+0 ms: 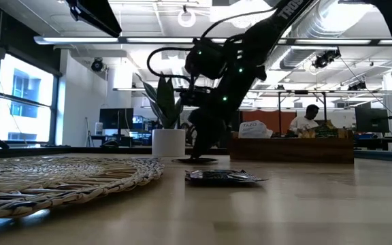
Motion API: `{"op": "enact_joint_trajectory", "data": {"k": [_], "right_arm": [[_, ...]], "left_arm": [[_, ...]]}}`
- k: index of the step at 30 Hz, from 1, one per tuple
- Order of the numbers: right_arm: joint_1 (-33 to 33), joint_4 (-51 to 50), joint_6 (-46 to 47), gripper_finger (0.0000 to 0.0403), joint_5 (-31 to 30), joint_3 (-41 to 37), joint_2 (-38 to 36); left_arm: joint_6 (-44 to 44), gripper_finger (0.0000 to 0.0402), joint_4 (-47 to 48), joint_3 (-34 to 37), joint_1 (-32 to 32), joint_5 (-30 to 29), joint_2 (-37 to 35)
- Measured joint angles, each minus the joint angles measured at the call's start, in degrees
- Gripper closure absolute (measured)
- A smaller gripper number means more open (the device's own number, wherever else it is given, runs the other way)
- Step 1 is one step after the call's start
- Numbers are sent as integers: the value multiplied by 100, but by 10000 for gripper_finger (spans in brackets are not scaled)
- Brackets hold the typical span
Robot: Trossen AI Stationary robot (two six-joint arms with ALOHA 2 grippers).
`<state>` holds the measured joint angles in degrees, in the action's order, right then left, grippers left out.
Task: Pick & Place Tea
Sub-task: Put the black tea bag into the middle section of the wooden organizer
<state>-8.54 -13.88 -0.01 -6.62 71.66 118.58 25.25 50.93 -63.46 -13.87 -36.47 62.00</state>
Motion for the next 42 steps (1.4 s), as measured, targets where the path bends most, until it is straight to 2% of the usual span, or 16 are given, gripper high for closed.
{"op": "enact_joint_trajectory", "data": {"k": [4, 8, 12, 15, 18, 21, 27, 31, 36, 42], "right_arm": [[234, -272, 9, 397, -345, -59, -404], [419, -286, 227, 400, -424, -19, -821], [664, -572, 347, 401, -543, -37, -831], [771, -448, -33, 398, -490, -55, -823], [715, -282, -457, 378, -512, -44, -780], [513, 40, -747, 339, -327, -47, -734], [5, 159, -853, 248, 35, -38, -582], [-197, 197, -803, 206, 501, -36, -354], [-216, 198, -895, 191, 566, -19, -90], [-308, 75, -569, 220, 756, -7, 9]], "left_arm": [[120, 259, 70, 0, 0, 4, 0], [206, 259, 74, 0, 0, 85, 0], [219, 259, 73, 0, 0, 300, 0], [219, 259, 71, 0, 0, 374, 0], [219, 259, 16, 0, 0, 400, 0], [226, 259, -25, 0, 0, 420, 2], [266, 259, -20, 0, 0, 489, 2], [271, 259, 23, 0, 0, 499, 2], [271, 259, 27, 0, 0, 507, 2], [274, 259, 46, 0, 0, 505, 2]]}}
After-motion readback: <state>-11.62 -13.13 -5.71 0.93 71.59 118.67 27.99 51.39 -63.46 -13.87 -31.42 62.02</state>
